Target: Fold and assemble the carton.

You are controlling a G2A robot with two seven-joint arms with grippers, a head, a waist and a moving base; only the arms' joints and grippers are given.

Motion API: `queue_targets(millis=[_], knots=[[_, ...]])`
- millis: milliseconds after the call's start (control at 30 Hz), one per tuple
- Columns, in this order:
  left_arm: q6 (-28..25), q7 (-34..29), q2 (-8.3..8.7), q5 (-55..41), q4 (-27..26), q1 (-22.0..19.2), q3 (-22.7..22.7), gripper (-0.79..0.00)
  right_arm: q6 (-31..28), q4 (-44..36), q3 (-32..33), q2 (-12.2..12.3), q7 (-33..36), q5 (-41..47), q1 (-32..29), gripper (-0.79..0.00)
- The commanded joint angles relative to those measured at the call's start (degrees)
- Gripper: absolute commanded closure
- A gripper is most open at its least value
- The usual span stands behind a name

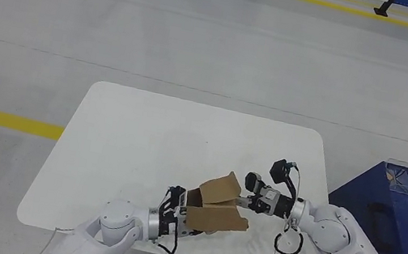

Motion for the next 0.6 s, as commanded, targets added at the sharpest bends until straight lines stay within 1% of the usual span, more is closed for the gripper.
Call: queue_targets(millis=[0, 567], knots=[[0.09, 0.09, -0.04, 0.02, 0.0, -0.09, 0.11, 0.0, -0.1, 0.27, 0.13, -0.08, 0.1, 0.0, 0.16, -0.785], [0.94, 1.36, -0.12, 0.76, -0.31, -0.26, 0.44, 0.0, -1.16, 1.19, 1.13, -0.35, 2.44, 1.56, 0.26, -0.785]])
